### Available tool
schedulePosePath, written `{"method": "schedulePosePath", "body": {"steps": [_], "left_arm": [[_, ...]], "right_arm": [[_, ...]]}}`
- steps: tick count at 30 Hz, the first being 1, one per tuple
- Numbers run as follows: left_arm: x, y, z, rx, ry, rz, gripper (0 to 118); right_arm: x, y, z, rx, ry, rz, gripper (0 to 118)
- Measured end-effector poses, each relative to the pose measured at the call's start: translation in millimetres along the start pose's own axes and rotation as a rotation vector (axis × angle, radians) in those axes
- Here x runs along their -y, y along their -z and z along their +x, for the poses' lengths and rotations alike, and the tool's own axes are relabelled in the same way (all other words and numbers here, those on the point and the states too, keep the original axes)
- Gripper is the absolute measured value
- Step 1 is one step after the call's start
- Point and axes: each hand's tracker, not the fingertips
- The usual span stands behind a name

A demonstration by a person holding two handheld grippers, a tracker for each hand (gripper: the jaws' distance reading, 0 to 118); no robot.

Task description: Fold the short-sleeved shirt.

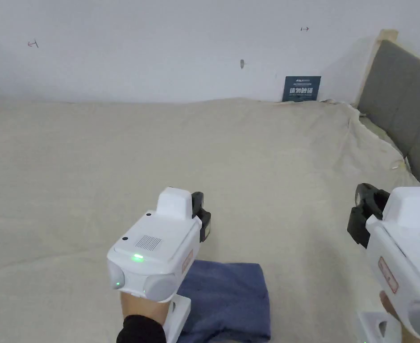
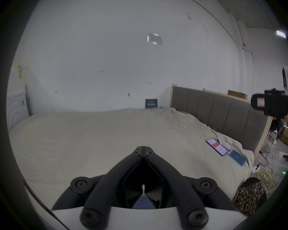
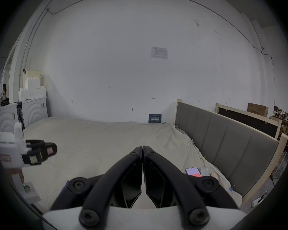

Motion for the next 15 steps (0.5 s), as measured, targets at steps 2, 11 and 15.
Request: {"method": "schedulePosePath", "body": {"steps": [2, 11, 15], "left_arm": [[-8, -9, -15, -0.042, -0.004, 0.029, 0], [-23, -48, -78, -0.211, -0.003, 0.105, 0], [-21, -64, -97, -0.277, 0.001, 0.130, 0]], "right_arm": [[-3, 0, -7, -0.009, 0.002, 0.019, 0], [-4, 8, -33, -0.046, 0.010, 0.062, 0], [-2, 9, -41, -0.057, 0.015, 0.067, 0]]}}
